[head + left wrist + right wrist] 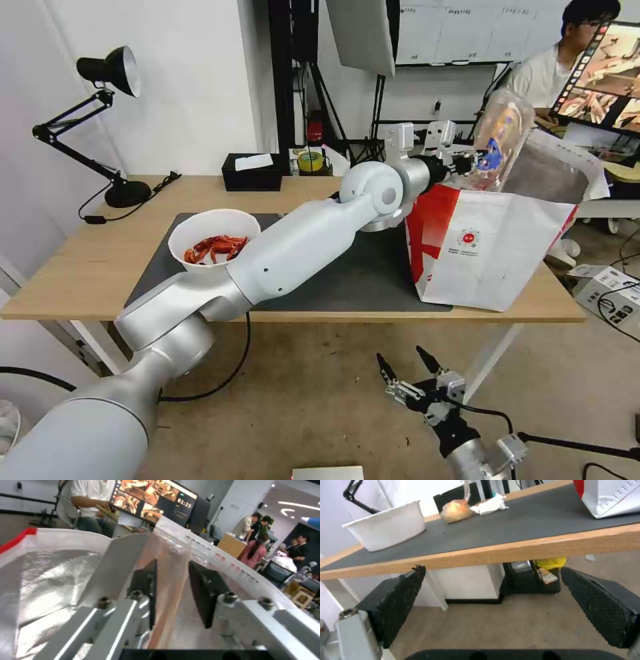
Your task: Pick up the trash from the table and place it into the takeout bag.
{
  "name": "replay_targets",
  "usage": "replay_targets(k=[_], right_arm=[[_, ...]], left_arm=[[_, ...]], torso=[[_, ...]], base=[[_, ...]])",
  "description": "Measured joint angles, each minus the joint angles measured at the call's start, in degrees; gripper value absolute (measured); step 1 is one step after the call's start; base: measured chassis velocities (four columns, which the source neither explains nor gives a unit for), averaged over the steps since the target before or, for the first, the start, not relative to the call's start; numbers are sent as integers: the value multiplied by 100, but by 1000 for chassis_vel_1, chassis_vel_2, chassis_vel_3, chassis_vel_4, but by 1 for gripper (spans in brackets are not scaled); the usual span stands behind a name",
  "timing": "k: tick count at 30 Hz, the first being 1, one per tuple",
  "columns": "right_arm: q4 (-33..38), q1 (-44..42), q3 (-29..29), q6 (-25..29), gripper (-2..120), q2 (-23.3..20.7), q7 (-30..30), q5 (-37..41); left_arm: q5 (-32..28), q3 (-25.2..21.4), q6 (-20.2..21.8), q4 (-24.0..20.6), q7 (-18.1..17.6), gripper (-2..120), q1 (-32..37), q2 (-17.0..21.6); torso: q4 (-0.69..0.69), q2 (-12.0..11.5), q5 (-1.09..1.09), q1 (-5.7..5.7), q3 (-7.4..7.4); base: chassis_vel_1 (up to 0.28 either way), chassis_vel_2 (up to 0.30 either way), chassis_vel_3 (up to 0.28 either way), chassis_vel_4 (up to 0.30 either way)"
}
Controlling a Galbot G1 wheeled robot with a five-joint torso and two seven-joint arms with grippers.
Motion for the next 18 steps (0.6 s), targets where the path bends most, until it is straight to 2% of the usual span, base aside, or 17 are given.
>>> replay_targets(k=[2, 3, 6, 8, 10, 13, 14, 17, 18], right_arm=[[-16, 5, -13, -4, 100, 0, 4, 2], [-16, 5, -13, -4, 100, 0, 4, 2], [-19, 17, -20, -11, 100, -3, 7, 10], [-19, 18, -22, -13, 100, -4, 7, 12], [-16, 22, -28, -17, 100, -13, 8, 17], [-9, 34, -30, -19, 100, -25, 8, 26], [-7, 46, -35, -21, 100, -43, 8, 34], [-3, 57, -37, -22, 100, -61, 8, 51], [2, 69, -39, -24, 100, -83, 9, 92]], left_arm=[[-82, -13, 21, -13, -2, 45, -8, -1], [-82, -13, 21, -13, -2, 45, -8, -1], [-111, -96, 23, -13, -8, 60, -16, -18], [-128, -143, 23, -34, -12, 63, -16, -12], [-169, -228, 11, -199, -17, 74, -15, 132], [-140, -255, -23, -350, -23, 81, 2, 330], [-79, -299, -68, -484, -28, 89, 42, 512], [-27, -359, -113, -603, -34, 94, 98, 673], [33, -412, -169, -740, -36, 98, 165, 836]], torso=[[-1, 0, 0, 0, 0], [-1, 0, 0, 0, 0], [-1, 0, 0, 0, 0], [-1, 0, 0, 0, 0], [-3, 0, 0, 0, 0], [-2, 0, 0, 0, 0], [0, 0, -1, 0, 0], [1, 0, -2, -1, 0], [0, 0, -2, 0, 0]], base=[[0, 0, 0, 0], [0, 0, 0, 0], [0, 0, 0, 0], [0, 0, 0, 0], [0, 0, 0, 0], [0, 0, 0, 0], [0, 0, 0, 0], [0, 0, 0, 0], [0, 0, 0, 0]])
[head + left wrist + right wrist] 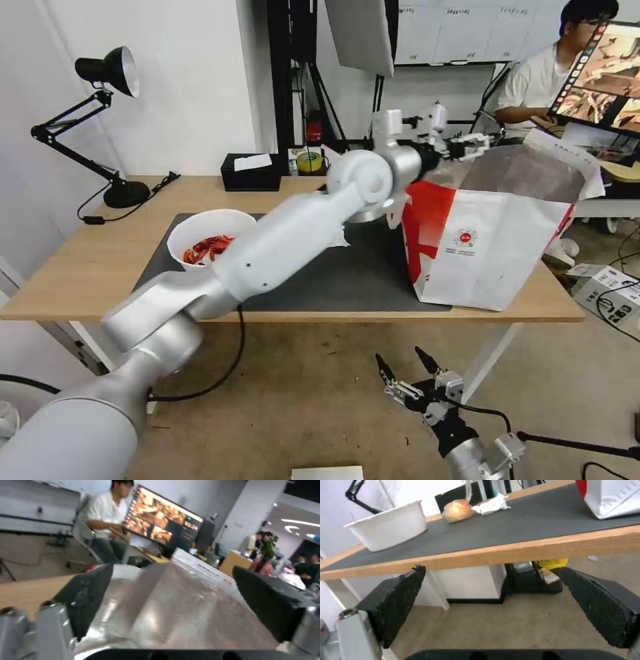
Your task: Pick up the trash from the table and place it into the takeout bag.
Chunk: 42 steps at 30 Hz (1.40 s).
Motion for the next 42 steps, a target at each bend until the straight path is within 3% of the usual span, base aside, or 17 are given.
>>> replay_targets(k=[14, 17, 19, 20, 24, 28, 31, 35, 38, 42], right_arm=[[59, 88, -6, -13, 100, -38, 28, 47], [60, 163, -11, -14, 100, -77, 70, 45], [58, 178, -11, -13, 100, -86, 76, 41], [52, 211, -20, -5, 100, -105, 86, 41], [35, 292, -71, 11, 100, -138, 94, 42], [13, 365, -138, 18, 100, -159, 104, 43], [3, 443, -234, 33, 100, -209, 107, 31], [-4, 446, -237, 77, 100, -228, 108, -9], [-23, 422, -235, 157, 100, -212, 101, -90], [-25, 409, -232, 193, 100, -201, 99, -150]], left_arm=[[533, -450, -186, -1526, 23, 100, 1179, 1537], [977, -701, -473, -1987, 201, 100, 1727, 2117], [1083, -744, -564, -2050, 259, 100, 1842, 2218], [1453, -889, -823, -2169, 480, 100, 2184, 2477], [2257, -1254, -1272, -2339, 907, 100, 2903, 2868], [2827, -1698, -1568, -2403, 1169, 100, 3585, 3094], [3314, -2557, -1948, -2451, 1465, 100, 4505, 3308], [3495, -2940, -2107, -2512, 1519, 100, 4999, 3384], [3720, -3425, -2311, -2683, 1532, 100, 5762, 3491], [4088, -3942, -2483, -2792, 1535, 100, 6495, 3350]], torso=[[-2, 0, 0, 0, 0], [-1, 0, 0, 0, 0], [-1, 0, 0, 0, 0], [0, 0, 0, 0, 0], [-1, 1, 0, 0, -1], [0, 1, 0, 0, -1], [0, 1, 2, 0, -1], [1, 0, -1, 0, 0], [-2, 0, 2, 0, -1], [0, 1, 0, 0, -1]], base=[[0, 0, 0, 0], [0, 0, 0, 0], [0, 0, 0, 0], [0, 0, 0, 0], [0, 0, 0, 0], [0, 0, 0, 0], [0, 0, 0, 0], [0, 0, 0, 0], [0, 0, 0, 0], [0, 0, 0, 0]])
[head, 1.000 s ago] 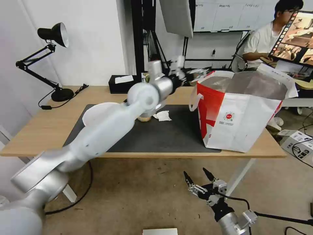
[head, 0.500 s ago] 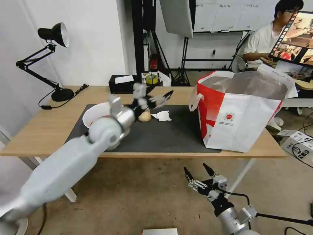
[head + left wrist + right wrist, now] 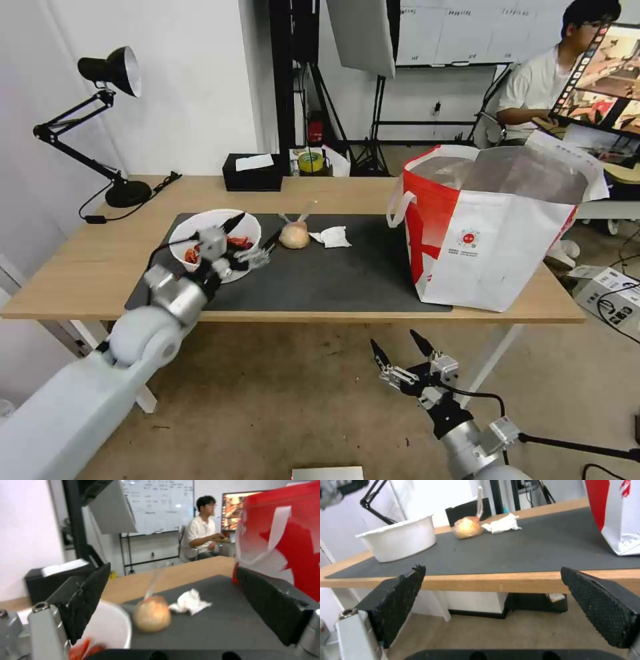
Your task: Pick up the trash from the table and place it into the takeout bag.
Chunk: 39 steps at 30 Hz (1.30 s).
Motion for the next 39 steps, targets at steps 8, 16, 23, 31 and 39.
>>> replay_targets(k=[8, 16, 23, 31, 39], right_arm=[[33, -39, -13, 35, 100, 22, 9, -81], [75, -95, -30, 76, 100, 1, 104, -193], [175, -250, 118, 178, 100, 112, 233, -413], [144, -313, 216, 470, 100, 332, 526, -1075], [2, -307, 231, 584, 100, 326, 515, -1283]], left_arm=[[339, -1169, -161, -149, 59, 100, 1322, -566], [676, -1934, -196, -414, 141, 100, 2580, -1146], [872, -1994, -282, -426, 138, 100, 2867, -1332], [1198, -2099, -283, -190, -21, 100, 3048, -1444], [1179, -2217, -267, -161, -29, 100, 3125, -1446]], torso=[[0, 0, 0, 0, 0], [0, 0, 2, 0, 0], [-2, 0, 1, 0, 0], [-2, 0, 1, 1, 0], [-1, 0, 1, 1, 1]], base=[[0, 0, 0, 0], [0, 0, 0, 0], [0, 0, 0, 0], [0, 0, 0, 0], [0, 0, 0, 0]])
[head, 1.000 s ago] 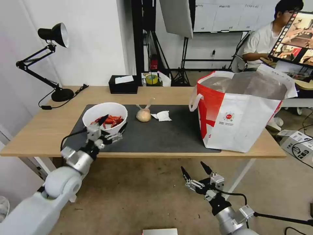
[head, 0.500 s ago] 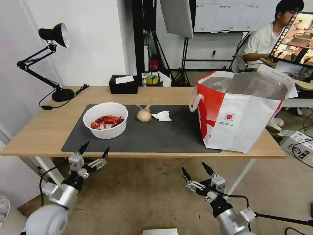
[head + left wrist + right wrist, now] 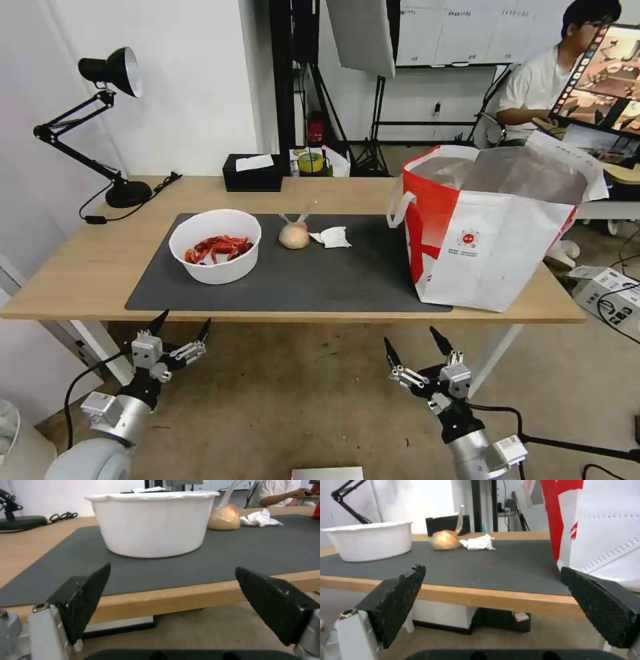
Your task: Pick up the trash from the table and place it into the takeout bag.
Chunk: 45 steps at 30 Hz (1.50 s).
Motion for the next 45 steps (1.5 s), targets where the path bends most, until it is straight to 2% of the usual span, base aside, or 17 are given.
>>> replay_targets(k=[18, 25, 29, 32, 33, 36, 37, 40, 41, 44, 45], right_arm=[[48, -85, 46, 30, 100, 18, -26, -5], [197, -26, 7, -16, 100, -109, -26, 28], [307, 183, -71, -222, 100, -350, -27, 140], [437, 639, -198, -547, 100, -805, -27, 531], [437, 639, -198, -547, 100, -805, -27, 531], [499, 1389, -363, -847, 100, -1393, -5, 1107], [499, 1389, -363, -847, 100, -1393, -5, 1107], [434, 2346, -644, -1111, 100, -1985, 42, 1700], [434, 2346, -644, -1111, 100, -1985, 42, 1700], [205, 3267, -1043, -1362, 100, -2358, 77, 2174], [205, 3267, -1043, -1362, 100, -2358, 77, 2174]], left_arm=[[-26, 49, 8, -43, 5, 100, 31, -113], [-25, 51, 23, -129, 13, 100, 51, -103], [-26, 66, 40, -155, 14, 100, 31, -88], [-26, 80, 47, -163, 18, 100, 23, -78], [-26, 80, 47, -163, 18, 100, 23, -78], [-28, 87, 48, -167, 20, 100, 17, -69], [-28, 87, 48, -167, 20, 100, 17, -69], [-28, 90, 97, -169, 21, 100, 4, -63], [-28, 90, 97, -169, 21, 100, 4, -63], [-50, 97, 151, -183, 21, 100, -38, -35], [-50, 97, 151, -183, 21, 100, -38, -35]], torso=[[0, -1, 0, 0, 0], [-1, -1, 0, 0, 0], [-1, -1, 1, 0, 0], [-1, -1, 2, 0, 0], [-1, -1, 2, 0, 0], [0, -1, 1, 0, 0], [0, -1, 1, 0, 0], [1, -1, -1, 1, 1], [1, -1, -1, 1, 1], [0, -1, 0, 1, 1], [0, -1, 0, 1, 1]], base=[[0, 0, 0, 0], [0, 0, 0, 0], [0, 0, 0, 0], [0, 0, 0, 0], [0, 0, 0, 0], [0, 0, 0, 0], [0, 0, 0, 0], [0, 0, 0, 0], [0, 0, 0, 0], [0, 0, 0, 0], [0, 0, 0, 0]])
